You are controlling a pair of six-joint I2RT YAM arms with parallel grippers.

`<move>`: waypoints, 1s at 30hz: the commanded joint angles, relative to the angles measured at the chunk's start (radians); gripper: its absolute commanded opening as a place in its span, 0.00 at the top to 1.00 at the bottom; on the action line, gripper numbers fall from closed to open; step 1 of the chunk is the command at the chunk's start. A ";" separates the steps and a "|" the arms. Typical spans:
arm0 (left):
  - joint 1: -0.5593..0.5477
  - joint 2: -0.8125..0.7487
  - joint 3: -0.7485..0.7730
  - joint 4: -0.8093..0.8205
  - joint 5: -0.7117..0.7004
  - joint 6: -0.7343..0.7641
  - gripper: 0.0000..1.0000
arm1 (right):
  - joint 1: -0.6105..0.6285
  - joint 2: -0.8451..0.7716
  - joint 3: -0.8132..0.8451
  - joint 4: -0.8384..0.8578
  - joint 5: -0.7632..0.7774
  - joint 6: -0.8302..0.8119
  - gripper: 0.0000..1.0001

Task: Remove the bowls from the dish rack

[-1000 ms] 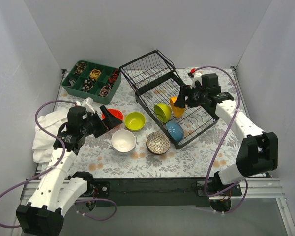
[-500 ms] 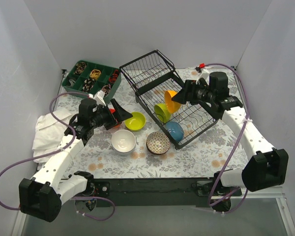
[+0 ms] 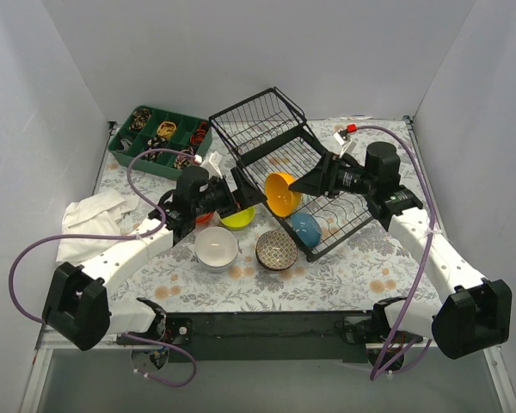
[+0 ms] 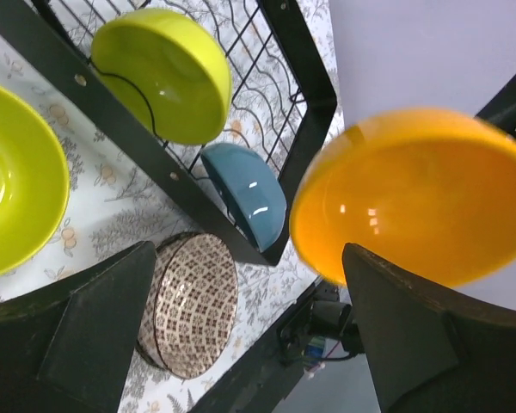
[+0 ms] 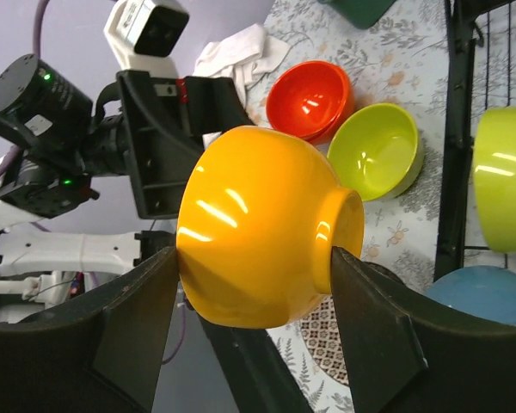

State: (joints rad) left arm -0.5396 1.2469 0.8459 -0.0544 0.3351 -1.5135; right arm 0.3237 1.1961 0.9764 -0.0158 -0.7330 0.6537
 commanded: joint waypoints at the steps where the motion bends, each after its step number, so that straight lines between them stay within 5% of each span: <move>1: -0.033 0.037 0.048 0.117 -0.053 -0.037 0.12 | 0.005 -0.056 -0.021 0.143 -0.072 0.092 0.86; 7: -0.059 0.066 0.032 0.171 -0.045 -0.063 0.24 | 0.006 -0.075 -0.047 0.162 -0.089 0.127 0.85; 18: -0.077 0.059 -0.010 0.234 -0.016 -0.093 0.87 | 0.008 -0.082 -0.102 0.209 -0.103 0.159 0.83; 21: -0.079 0.031 -0.028 0.232 -0.033 -0.090 1.00 | 0.009 -0.086 -0.114 0.208 -0.094 0.155 0.73; 25: -0.077 -0.010 -0.054 0.179 -0.083 -0.068 1.00 | 0.008 -0.093 -0.128 0.197 -0.075 0.127 0.31; 30: -0.072 -0.084 -0.035 0.047 -0.223 -0.010 1.00 | 0.008 -0.082 -0.110 0.100 -0.045 0.029 0.09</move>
State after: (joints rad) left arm -0.6319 1.2583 0.7933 0.0937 0.2779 -1.5635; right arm 0.3355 1.1370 0.8536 0.1226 -0.7841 0.7956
